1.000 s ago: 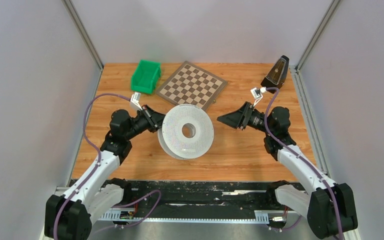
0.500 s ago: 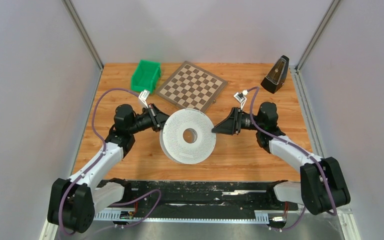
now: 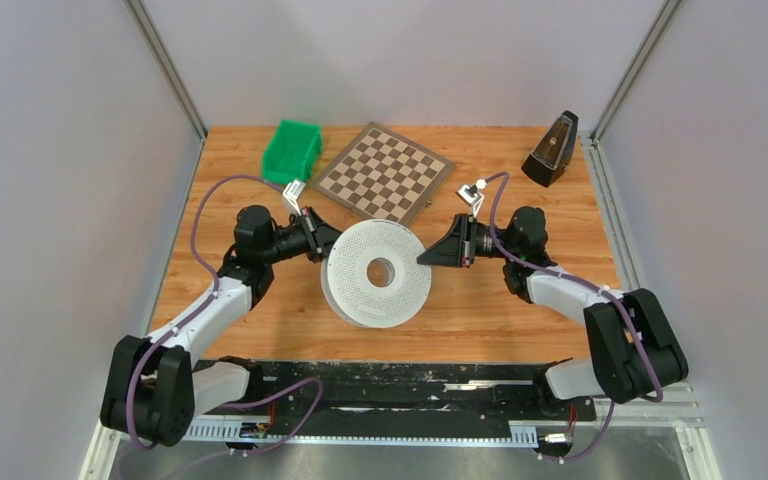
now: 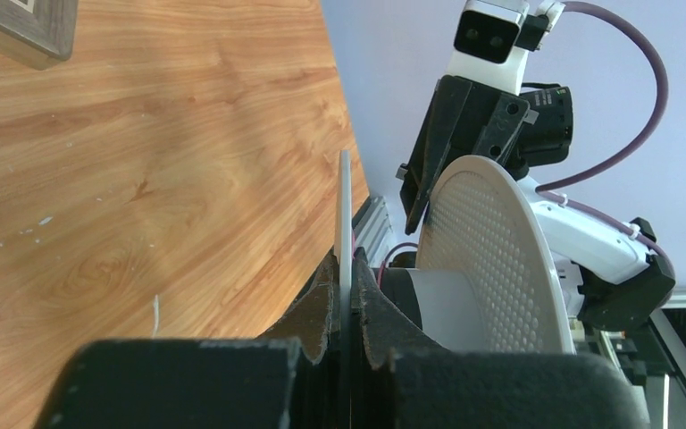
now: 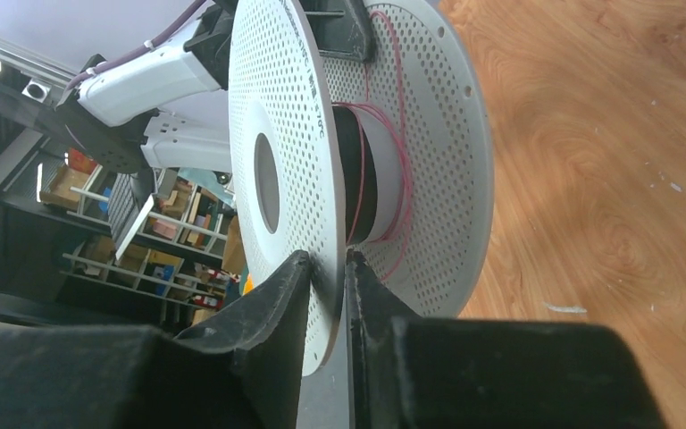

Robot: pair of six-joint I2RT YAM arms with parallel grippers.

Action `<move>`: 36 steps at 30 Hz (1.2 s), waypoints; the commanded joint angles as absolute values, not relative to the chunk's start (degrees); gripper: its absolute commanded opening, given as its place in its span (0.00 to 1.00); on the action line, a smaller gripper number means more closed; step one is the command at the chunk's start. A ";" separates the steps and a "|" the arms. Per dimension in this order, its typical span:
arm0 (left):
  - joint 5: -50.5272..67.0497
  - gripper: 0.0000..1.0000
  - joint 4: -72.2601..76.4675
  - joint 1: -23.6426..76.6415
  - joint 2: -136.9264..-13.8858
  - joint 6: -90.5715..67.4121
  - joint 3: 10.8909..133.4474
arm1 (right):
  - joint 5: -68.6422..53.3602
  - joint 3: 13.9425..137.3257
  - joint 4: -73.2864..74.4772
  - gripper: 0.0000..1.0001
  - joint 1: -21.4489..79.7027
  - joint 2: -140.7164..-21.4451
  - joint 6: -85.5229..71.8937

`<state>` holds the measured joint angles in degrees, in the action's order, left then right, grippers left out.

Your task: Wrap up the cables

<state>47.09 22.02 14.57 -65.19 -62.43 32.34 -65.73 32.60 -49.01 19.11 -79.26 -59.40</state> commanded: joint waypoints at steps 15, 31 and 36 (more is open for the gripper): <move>50.37 0.16 31.26 12.80 -63.74 -65.59 32.80 | -60.25 31.48 -77.12 0.00 18.31 -88.82 -82.11; 53.62 0.26 34.81 10.04 -62.73 -67.03 28.82 | -60.98 28.79 -73.48 0.00 15.15 -88.58 -82.27; 54.64 0.28 35.35 10.00 -62.70 -67.46 27.73 | -61.15 28.27 -73.85 0.00 14.01 -88.94 -82.53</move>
